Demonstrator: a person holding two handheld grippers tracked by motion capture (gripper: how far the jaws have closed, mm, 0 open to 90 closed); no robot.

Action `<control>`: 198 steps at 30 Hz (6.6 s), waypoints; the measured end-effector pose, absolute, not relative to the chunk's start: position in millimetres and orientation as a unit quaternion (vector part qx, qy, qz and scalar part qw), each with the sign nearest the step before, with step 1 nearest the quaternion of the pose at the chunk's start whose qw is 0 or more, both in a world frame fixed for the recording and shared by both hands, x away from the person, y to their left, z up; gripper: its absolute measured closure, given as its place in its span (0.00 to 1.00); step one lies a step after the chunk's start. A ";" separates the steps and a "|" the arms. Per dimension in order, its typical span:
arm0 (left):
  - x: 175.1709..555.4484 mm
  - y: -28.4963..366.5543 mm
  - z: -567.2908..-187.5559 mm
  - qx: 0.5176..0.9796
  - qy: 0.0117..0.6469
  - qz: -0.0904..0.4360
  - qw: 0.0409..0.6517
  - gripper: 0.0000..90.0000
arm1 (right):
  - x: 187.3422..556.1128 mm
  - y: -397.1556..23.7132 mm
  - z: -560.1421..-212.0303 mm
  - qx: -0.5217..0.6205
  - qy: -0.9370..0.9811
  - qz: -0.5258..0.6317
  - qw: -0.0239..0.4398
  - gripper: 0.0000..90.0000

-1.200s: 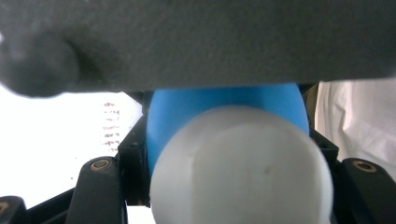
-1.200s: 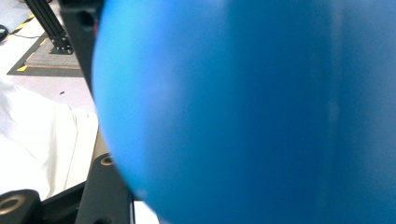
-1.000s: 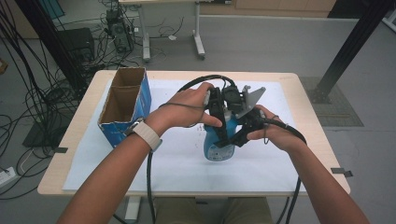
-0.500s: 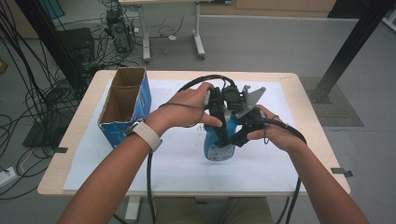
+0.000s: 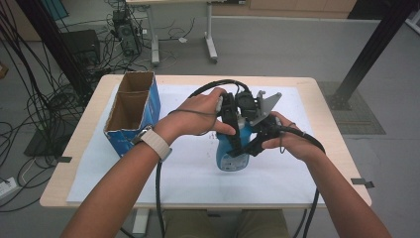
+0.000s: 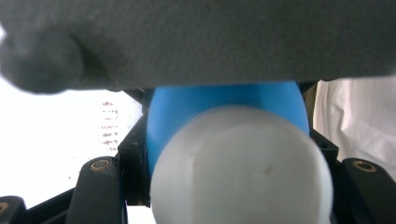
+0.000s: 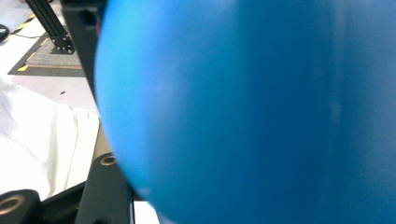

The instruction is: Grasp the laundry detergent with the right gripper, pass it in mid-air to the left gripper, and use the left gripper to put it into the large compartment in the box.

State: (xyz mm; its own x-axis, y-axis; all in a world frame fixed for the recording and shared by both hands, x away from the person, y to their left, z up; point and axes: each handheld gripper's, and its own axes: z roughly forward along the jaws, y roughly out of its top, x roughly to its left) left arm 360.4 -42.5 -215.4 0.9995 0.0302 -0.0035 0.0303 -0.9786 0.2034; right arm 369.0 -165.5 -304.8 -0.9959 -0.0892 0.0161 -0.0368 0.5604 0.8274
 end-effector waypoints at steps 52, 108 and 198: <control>360.3 -42.4 -212.9 0.994 0.018 0.000 0.105 0.42 | 368.5 -166.7 -304.1 0.042 -0.879 -0.475 0.023 0.46; 389.8 23.1 -140.4 0.953 0.286 0.076 0.069 0.42 | 384.8 -285.2 -291.5 -0.096 -0.943 -0.316 -0.050 0.09; 439.0 188.8 -98.7 0.767 0.625 0.139 0.042 0.42 | 403.8 -295.1 -297.9 -0.115 -0.950 -0.287 -0.046 0.09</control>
